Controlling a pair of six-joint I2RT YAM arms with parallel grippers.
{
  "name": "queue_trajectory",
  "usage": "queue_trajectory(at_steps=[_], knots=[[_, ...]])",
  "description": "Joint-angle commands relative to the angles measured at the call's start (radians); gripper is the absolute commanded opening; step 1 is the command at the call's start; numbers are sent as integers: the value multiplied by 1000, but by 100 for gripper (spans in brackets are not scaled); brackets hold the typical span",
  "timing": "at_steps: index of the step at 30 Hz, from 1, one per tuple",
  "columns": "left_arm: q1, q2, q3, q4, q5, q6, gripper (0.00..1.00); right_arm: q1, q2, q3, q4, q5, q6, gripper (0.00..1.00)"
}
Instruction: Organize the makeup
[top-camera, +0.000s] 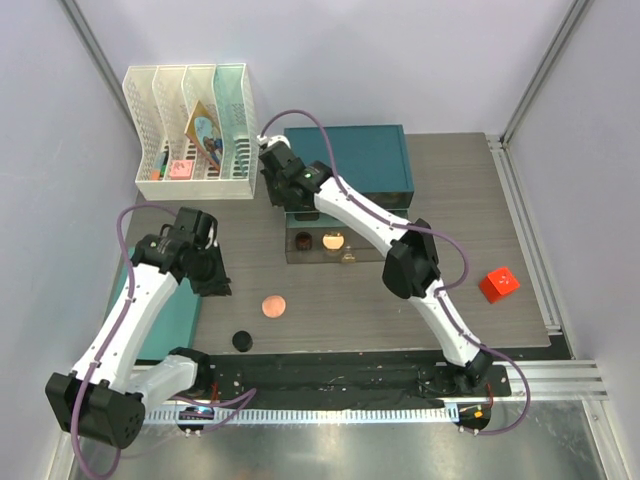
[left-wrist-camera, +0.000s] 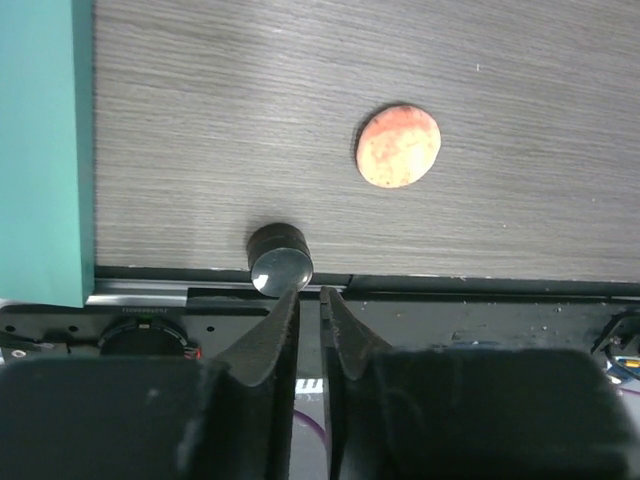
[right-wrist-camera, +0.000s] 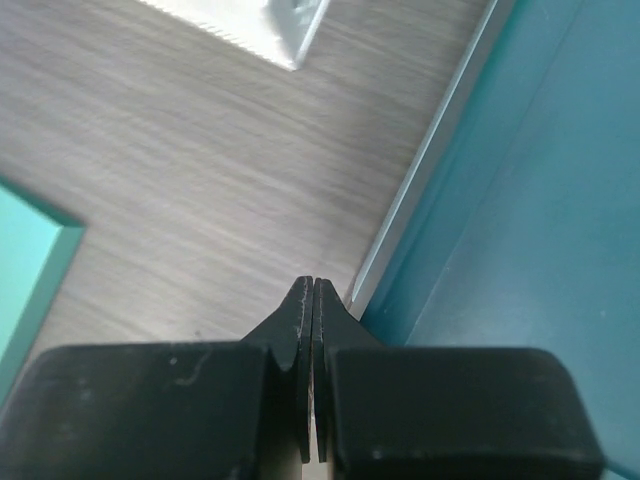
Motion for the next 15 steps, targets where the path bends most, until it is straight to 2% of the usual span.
queue_trajectory(at_steps=[1,2,4,5,7,8,11,15], knots=[[2,-20,-16,26,53,26,18,-57,-57,-17,16,2,-61,1],[2,-14,-15,33,70,40,26,-56,-71,-25,54,-54,-75,1],[2,-4,-9,34,87,58,34,-54,-118,-47,90,-102,-78,2],[2,6,1,28,93,67,42,-54,-132,-47,111,-133,-73,4],[2,27,4,22,111,99,49,-51,-169,-41,124,-164,-67,5],[2,36,4,19,114,112,56,-48,-180,-37,124,-187,-60,6],[1,75,-16,17,137,149,65,-37,-238,-51,124,-233,-46,8],[-2,108,-48,83,179,149,66,-31,-327,-147,130,-297,-3,12]])
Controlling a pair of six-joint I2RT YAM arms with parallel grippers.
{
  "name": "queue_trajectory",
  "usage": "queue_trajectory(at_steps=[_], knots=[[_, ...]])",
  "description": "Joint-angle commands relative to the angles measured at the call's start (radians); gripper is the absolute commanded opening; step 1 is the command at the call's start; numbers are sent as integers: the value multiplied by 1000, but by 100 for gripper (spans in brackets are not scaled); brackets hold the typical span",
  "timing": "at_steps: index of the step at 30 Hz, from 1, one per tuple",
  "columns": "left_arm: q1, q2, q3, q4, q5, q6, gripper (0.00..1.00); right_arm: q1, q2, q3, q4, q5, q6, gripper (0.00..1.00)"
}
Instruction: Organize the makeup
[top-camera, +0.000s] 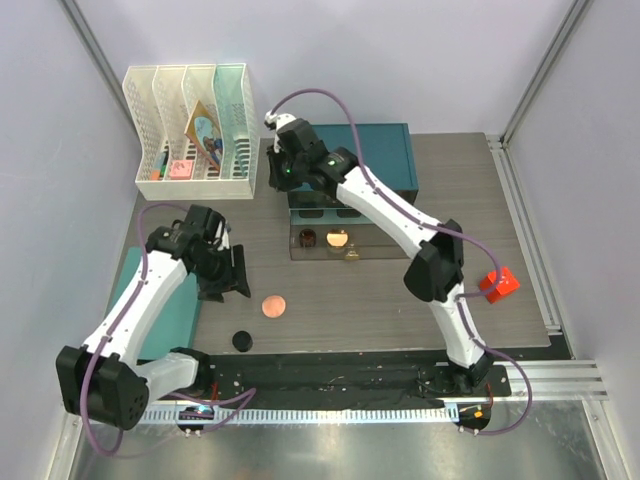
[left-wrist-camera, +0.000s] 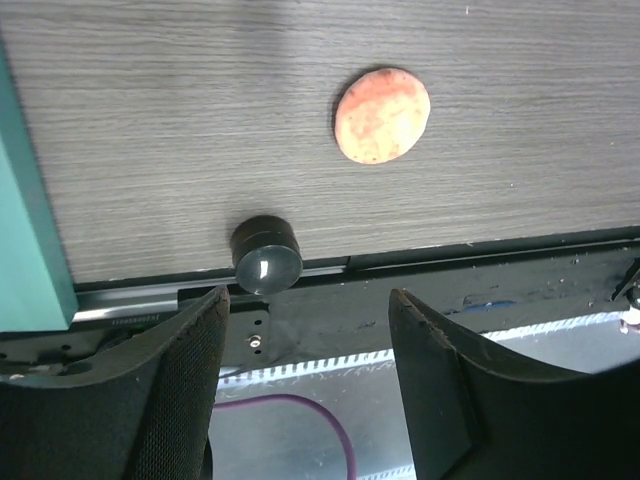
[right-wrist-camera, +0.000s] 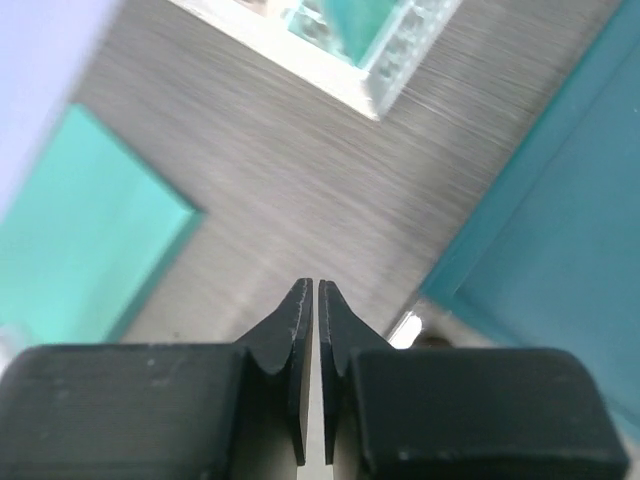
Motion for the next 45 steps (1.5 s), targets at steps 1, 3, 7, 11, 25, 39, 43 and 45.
queue_trajectory(at_steps=[1,3,7,11,25,39,43,45], knots=[[-5,35,-31,85,67,38,66,17,-193,-84,75,-102,41,12],[-10,53,-50,118,76,39,65,17,-268,-164,92,-98,60,13],[-34,131,-42,205,136,25,59,16,-386,-270,119,-17,75,14],[-77,257,-1,241,96,15,59,11,-489,-345,119,110,66,16],[-206,612,55,306,54,-14,54,-167,-770,-669,98,224,167,16],[-243,497,300,186,100,-10,0,-208,-816,-772,98,195,193,16],[-243,506,493,167,148,-25,0,-208,-807,-786,101,178,198,16],[-243,532,541,182,139,-36,0,-208,-804,-796,102,169,204,16]])
